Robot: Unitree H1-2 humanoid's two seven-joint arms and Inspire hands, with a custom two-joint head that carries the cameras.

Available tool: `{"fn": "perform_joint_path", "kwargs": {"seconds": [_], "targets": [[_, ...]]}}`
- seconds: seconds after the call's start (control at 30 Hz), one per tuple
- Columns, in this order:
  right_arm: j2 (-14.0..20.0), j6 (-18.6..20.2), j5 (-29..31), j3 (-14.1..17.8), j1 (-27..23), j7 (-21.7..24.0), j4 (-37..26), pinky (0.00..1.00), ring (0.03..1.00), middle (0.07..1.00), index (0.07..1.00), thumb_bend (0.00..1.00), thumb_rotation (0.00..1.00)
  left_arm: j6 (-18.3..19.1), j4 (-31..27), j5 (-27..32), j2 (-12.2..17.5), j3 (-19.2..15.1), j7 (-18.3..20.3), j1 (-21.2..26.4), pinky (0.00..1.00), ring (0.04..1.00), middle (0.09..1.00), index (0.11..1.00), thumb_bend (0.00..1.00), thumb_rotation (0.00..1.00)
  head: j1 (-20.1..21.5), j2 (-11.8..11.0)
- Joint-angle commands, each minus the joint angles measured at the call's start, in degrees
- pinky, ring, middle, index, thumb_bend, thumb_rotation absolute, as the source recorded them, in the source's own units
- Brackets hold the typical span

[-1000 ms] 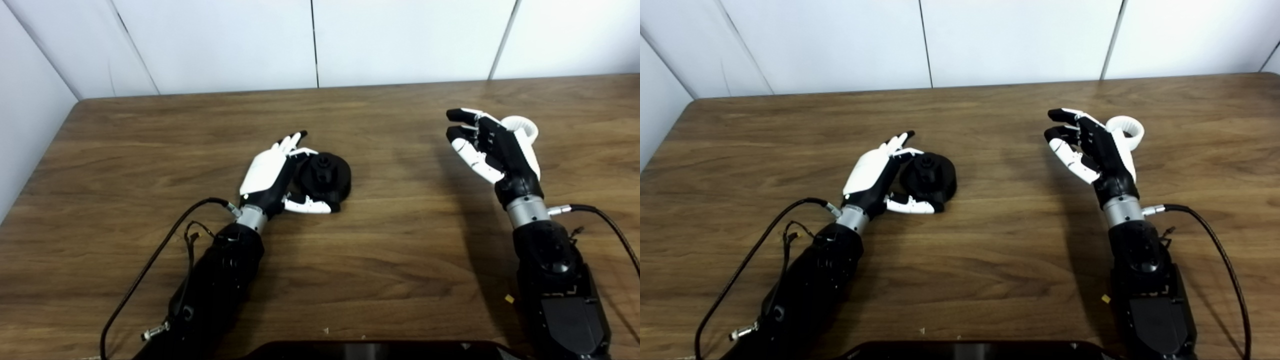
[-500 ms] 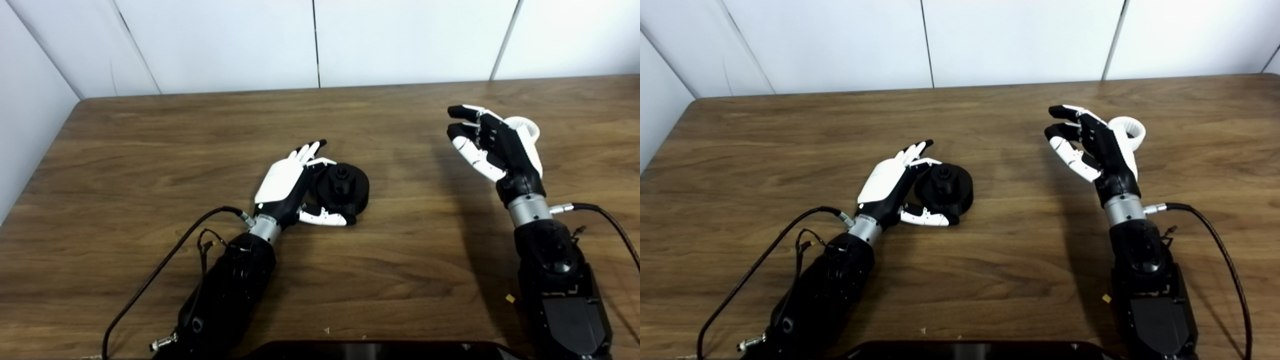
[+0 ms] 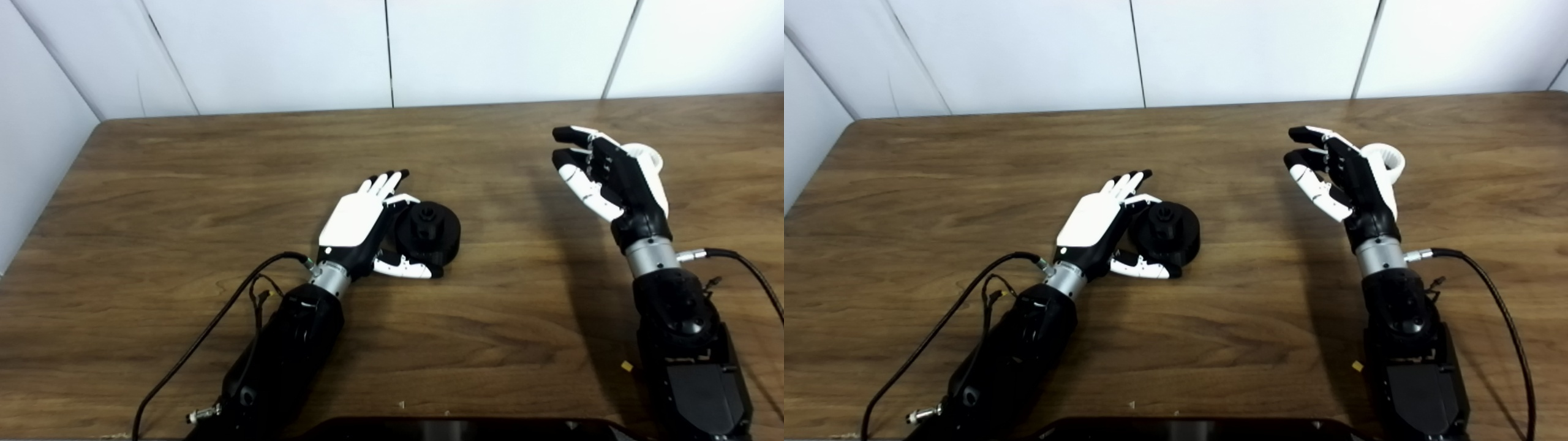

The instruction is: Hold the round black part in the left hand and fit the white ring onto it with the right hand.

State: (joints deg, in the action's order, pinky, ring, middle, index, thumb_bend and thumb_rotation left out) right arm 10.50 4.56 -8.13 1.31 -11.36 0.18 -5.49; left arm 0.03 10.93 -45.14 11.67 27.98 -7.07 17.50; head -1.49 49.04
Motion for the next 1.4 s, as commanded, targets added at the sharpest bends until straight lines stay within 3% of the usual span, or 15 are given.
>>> {"fn": "perform_joint_path", "kwargs": {"seconds": [0.0, 0.6, 1.0, 1.37], "targets": [[0.33, -1.16, 0.00, 0.38, -2.15, -0.06, -2.37, 0.74, 0.735, 0.789, 0.730, 0.52, 0.53, 0.36, 1.72, -4.04, 0.09, 2.59, 1.61, 0.06, 1.00, 1.000, 1.000, 0.672, 1.00, 0.45, -0.02, 0.01], [0.90, -0.81, -0.33, 0.72, -2.17, 0.08, -3.29, 0.72, 0.747, 0.797, 0.738, 0.51, 0.53, 0.21, 3.73, -4.75, -0.05, 3.73, 0.60, 0.96, 1.00, 1.000, 1.000, 0.658, 1.00, 0.43, 0.44, 0.18], [6.18, -2.21, -2.92, 0.23, -4.14, 2.04, -4.27, 0.69, 0.762, 0.785, 0.727, 0.53, 0.50, 1.13, 4.84, -4.43, -0.18, 4.01, 1.41, 1.36, 1.00, 1.000, 1.000, 0.666, 1.00, 0.45, 1.52, -0.16], [6.25, -2.30, -3.19, 0.08, -4.54, 1.77, -5.36, 0.68, 0.762, 0.788, 0.730, 0.53, 0.53, 2.90, 4.80, -5.49, 0.13, 5.00, 2.53, 1.79, 1.00, 1.000, 1.000, 0.671, 1.00, 0.45, 1.33, -0.10]]}}
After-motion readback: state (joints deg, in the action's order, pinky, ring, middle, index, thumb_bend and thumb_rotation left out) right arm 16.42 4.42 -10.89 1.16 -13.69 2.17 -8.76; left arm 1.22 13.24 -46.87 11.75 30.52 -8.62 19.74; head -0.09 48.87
